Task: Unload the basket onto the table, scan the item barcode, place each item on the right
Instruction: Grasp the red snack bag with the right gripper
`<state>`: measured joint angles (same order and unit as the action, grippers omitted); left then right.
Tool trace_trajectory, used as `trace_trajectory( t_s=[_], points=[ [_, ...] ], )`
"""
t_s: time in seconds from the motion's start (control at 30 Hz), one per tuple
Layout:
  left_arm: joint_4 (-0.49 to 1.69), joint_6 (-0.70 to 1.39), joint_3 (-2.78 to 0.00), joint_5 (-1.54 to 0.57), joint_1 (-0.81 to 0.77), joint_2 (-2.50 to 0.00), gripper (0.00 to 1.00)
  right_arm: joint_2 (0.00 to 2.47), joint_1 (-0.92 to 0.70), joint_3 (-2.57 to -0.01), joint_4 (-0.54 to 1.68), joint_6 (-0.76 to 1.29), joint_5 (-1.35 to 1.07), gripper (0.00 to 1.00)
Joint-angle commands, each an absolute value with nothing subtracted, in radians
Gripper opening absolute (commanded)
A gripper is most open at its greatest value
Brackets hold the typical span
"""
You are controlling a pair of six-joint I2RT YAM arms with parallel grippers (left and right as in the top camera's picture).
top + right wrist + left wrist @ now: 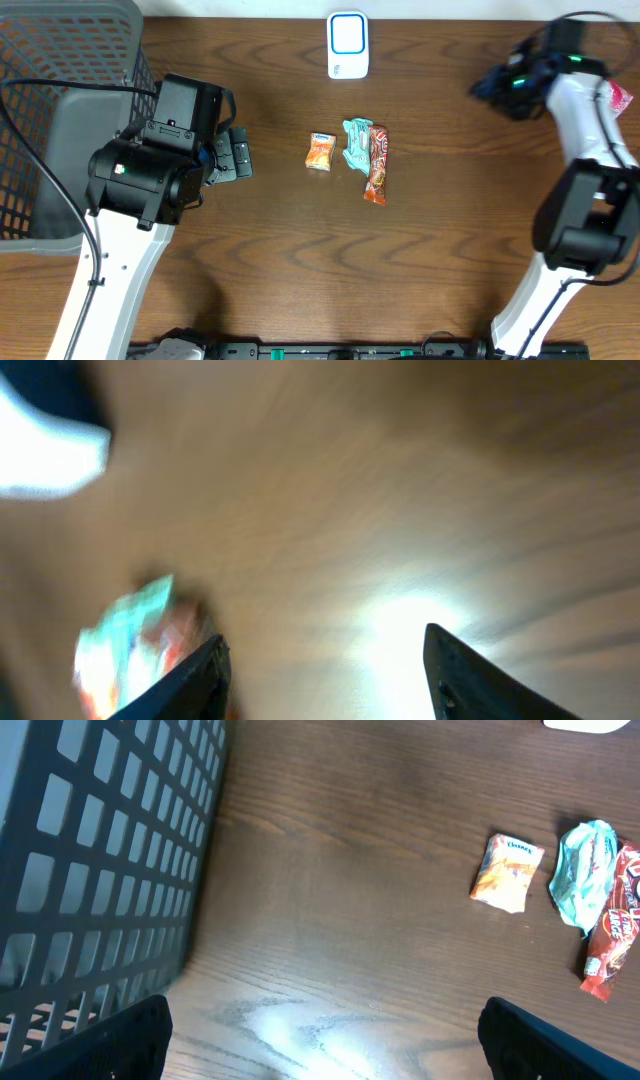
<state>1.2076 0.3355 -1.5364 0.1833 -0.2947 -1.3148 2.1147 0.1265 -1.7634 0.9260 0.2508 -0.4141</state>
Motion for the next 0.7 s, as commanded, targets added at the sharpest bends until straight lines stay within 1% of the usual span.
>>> trace_trajectory(
  t_s=[0.0,0.03,0.07,0.13,0.17,0.37,0.47,0.5,0.53,0.57,0.6,0.63,0.67],
  points=[
    [1.211,0.326,-1.54,0.192,-0.291,-1.313,0.98,2.094,0.027,-1.732,0.997,0.073,-0.498,0.79],
    [1.211,0.326,-1.54,0.192,-0.291,-1.313,0.98,2.094,0.006,-1.72,1.001,0.052,-0.498,0.96],
    [1.211,0.326,-1.54,0.192,-0.291,-1.313,0.98,2.094,-0.03,-1.697,1.002,0.035,-0.495,0.93],
    [1.211,0.326,-1.54,0.192,-0.291,-1.313,0.98,2.094,-0.08,-1.663,0.987,0.043,-0.47,0.74],
    [1.211,0.326,-1.54,0.192,-0.291,-1.313,0.98,2.094,-0.105,-1.642,0.974,0.061,-0.451,0.7],
    [1.211,0.326,-1.54,0.192,-0.291,-1.313,0.98,2.094,-0.205,-1.518,0.813,0.163,-0.429,0.71],
    [1.211,0.326,-1.54,0.192,-0.291,-1.313,0.98,2.094,-0.244,-1.468,0.748,0.186,-0.427,0.7],
    [1.211,0.326,-1.54,0.192,-0.291,-1.313,0.98,2.094,-0.252,-1.46,0.739,0.187,-0.427,0.67],
    [1.211,0.326,-1.54,0.192,-0.291,-1.313,0.98,2.094,-0.258,-1.454,0.733,0.187,-0.424,0.61],
    [1.211,0.326,-1.54,0.192,-0.291,-1.313,0.98,2.094,-0.266,-1.451,0.733,0.187,-0.407,0.43],
    [1.211,0.326,-1.54,0.192,-0.291,-1.313,0.98,2.094,-0.269,-1.451,0.733,0.187,-0.395,0.33],
    [1.211,0.326,-1.54,0.192,-0.291,-1.313,0.98,2.094,-0.27,-1.453,0.732,0.187,-0.388,0.29],
    [1.211,0.326,-1.54,0.192,-0.291,-1.313,0.98,2.094,-0.27,-1.457,0.733,0.191,-0.385,0.29]
  ],
)
